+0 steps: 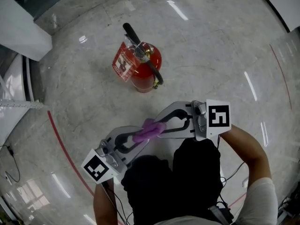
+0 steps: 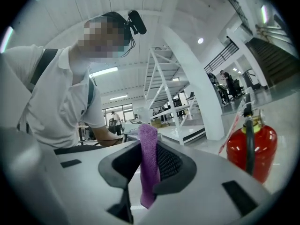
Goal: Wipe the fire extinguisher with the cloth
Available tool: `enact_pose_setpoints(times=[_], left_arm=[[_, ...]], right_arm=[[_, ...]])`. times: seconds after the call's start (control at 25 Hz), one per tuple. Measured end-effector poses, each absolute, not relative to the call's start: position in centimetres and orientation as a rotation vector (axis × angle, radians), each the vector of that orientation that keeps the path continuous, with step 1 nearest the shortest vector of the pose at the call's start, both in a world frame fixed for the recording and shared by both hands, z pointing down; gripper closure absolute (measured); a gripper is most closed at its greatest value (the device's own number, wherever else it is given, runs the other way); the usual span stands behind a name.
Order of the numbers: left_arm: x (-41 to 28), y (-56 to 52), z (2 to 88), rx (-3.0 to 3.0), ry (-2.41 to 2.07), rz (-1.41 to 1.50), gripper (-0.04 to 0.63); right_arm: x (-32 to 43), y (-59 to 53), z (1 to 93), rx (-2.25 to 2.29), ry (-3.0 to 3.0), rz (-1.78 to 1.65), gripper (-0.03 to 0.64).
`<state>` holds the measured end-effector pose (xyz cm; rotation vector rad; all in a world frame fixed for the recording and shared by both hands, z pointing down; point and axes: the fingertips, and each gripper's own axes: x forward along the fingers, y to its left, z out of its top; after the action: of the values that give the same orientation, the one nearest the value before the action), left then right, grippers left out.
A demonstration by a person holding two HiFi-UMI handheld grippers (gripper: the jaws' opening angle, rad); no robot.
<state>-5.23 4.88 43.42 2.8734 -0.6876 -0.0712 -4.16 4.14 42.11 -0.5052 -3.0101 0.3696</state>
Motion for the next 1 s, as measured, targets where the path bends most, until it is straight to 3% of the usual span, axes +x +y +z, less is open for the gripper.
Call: enact_pose_setpoints(times=[0.24,0.48,0.84,1.0], left_arm=[[-10.3,1.1,44.7,2.711,-1.095,-0.193,0.538],[-16.1,-3.5,50.4,2.374,-1.698,0.009,0.538],[-16.4,-7.3,57.2,2.225,-1.882,0.238,0.54],[-17.3,-8.1,54.7,2.24,-2.028,0.19,0.541]], right_arm=[[-2.3,0.0,42.6,-0.108,-3.093,0.365,0.545],[0.4,-3.2,42.4,0.275,-3.123,0.308,0.552],[4.5,-3.9,42.5,0.527,-3.09,0.275,0.562],[6.8,-3.7,42.6,0.594,-3.053,0.274,0.561]])
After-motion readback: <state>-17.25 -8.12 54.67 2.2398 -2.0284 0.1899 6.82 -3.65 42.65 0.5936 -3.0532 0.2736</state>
